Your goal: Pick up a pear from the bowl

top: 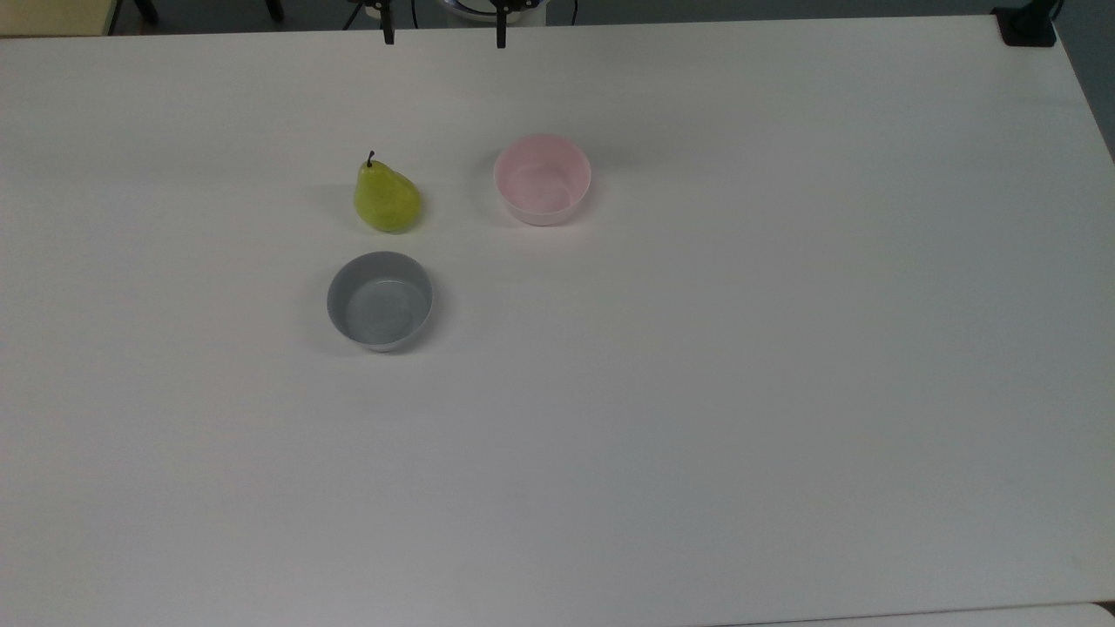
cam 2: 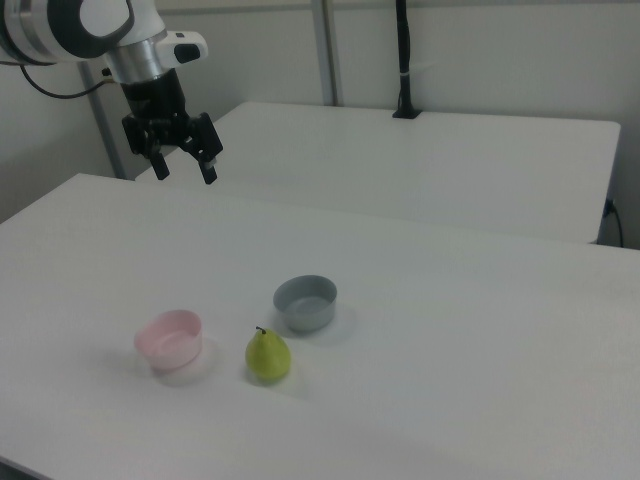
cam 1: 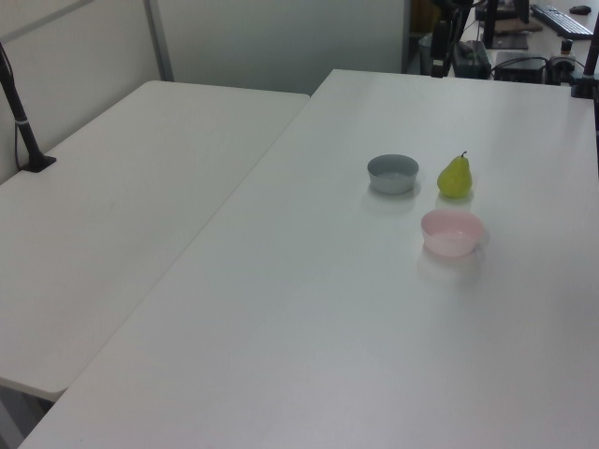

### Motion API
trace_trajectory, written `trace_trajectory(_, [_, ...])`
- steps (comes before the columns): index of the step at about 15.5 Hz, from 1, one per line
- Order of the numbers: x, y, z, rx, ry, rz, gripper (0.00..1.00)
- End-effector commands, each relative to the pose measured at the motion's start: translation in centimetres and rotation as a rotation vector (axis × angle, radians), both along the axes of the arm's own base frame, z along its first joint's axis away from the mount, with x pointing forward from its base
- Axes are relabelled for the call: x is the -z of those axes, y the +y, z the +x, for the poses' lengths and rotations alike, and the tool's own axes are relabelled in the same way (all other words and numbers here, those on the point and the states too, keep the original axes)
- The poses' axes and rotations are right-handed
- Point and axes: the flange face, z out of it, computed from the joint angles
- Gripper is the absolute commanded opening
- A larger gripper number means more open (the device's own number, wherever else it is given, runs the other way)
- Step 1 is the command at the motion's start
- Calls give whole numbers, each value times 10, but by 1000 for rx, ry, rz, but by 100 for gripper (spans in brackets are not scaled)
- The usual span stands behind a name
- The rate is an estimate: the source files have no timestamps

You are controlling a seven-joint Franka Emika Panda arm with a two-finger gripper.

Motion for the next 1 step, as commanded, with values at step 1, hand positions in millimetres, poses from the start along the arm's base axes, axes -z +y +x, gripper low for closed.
trace_trajectory(1, [-4, -2, -4, 25, 18, 18, 100])
